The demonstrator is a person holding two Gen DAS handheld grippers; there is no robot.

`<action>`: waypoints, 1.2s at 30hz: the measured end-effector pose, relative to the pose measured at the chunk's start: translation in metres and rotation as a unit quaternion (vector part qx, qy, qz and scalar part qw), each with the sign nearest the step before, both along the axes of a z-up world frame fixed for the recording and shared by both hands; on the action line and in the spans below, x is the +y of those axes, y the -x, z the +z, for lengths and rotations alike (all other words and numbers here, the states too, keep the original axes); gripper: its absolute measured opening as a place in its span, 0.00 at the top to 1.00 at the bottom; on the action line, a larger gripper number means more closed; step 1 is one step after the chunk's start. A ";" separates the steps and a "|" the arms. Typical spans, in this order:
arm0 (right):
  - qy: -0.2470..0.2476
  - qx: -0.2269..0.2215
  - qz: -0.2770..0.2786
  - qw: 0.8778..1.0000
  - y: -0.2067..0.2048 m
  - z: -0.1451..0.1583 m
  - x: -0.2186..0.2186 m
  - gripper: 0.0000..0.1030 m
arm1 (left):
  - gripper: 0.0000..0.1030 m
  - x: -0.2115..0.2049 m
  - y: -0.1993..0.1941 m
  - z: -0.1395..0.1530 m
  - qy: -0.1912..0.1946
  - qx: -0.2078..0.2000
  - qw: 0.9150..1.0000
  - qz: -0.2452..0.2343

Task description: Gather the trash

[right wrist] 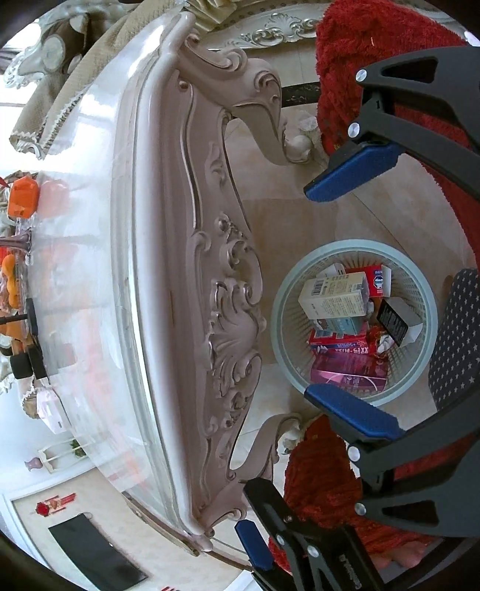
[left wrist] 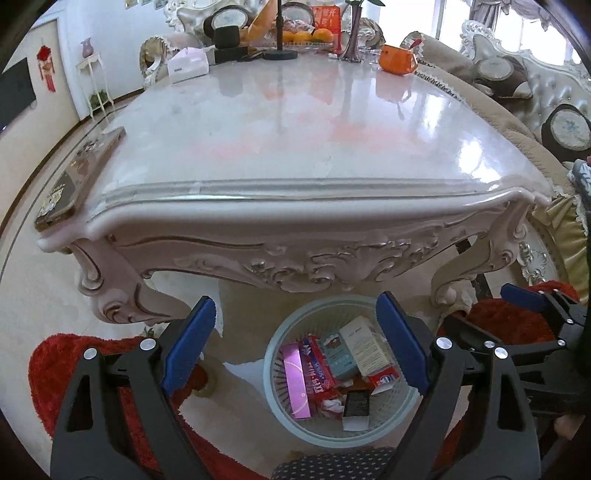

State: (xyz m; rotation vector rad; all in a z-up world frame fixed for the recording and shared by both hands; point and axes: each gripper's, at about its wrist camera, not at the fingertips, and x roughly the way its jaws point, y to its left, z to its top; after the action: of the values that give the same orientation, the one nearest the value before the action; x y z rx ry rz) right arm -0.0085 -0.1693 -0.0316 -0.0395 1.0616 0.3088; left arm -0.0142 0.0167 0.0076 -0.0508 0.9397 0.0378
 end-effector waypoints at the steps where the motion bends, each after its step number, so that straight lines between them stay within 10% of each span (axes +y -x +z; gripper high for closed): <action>1: 0.000 0.000 0.000 1.000 0.000 0.000 0.000 0.08 | 0.16 0.000 0.000 0.001 0.001 -0.001 1.000 -0.001; 36: -0.006 -0.010 0.000 1.000 0.005 0.002 0.001 0.08 | 0.16 0.012 -0.002 -0.003 0.027 0.005 1.000 0.016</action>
State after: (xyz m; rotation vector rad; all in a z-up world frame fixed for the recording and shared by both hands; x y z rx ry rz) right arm -0.0140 -0.1686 -0.0293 -0.0320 1.0400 0.3138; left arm -0.0124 0.0284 0.0048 -0.1149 0.9494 0.0418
